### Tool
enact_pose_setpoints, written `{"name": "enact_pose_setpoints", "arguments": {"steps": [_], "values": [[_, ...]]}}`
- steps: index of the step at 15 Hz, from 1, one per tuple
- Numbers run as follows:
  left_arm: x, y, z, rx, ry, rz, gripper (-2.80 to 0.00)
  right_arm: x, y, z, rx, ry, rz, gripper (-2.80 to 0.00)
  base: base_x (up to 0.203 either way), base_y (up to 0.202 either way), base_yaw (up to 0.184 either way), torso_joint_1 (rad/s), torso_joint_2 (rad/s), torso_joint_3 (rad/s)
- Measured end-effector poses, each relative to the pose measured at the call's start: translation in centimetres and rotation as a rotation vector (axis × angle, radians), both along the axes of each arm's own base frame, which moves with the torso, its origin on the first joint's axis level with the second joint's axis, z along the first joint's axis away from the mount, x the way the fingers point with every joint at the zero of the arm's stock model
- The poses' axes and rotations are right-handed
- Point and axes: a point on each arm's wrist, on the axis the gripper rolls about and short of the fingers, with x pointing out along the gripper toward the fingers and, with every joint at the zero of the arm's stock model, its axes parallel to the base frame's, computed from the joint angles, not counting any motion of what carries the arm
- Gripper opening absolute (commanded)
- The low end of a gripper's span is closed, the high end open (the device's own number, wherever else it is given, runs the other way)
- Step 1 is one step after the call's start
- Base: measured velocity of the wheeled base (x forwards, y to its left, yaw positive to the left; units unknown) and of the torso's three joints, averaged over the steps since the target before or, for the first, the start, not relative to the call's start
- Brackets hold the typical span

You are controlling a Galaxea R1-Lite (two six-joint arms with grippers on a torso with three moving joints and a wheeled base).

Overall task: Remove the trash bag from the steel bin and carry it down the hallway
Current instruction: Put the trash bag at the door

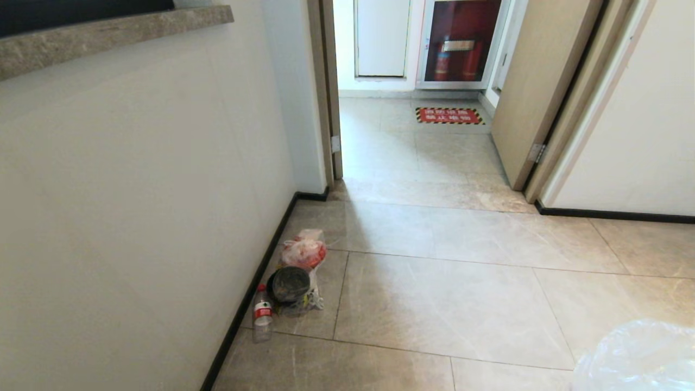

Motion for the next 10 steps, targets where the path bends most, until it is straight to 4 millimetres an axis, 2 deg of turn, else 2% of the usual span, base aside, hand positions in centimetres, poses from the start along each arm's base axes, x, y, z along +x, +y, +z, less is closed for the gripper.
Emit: {"name": "enact_pose_setpoints", "arguments": {"steps": [7,10], "values": [[0.0,0.0,0.0,0.0,0.0,0.0,-2.8,0.0,0.0,0.01,0.003,-0.001,-0.002,-2.8,0.0,0.0,0.0,0.0,0.0,0.0],[0.0,0.0,0.0,-0.001,0.001,-0.001,-2.8,0.0,0.0,0.01,0.003,-0.001,-0.003,-2.8,0.003,0.0,0.128,0.001,0.0,0.003]]}}
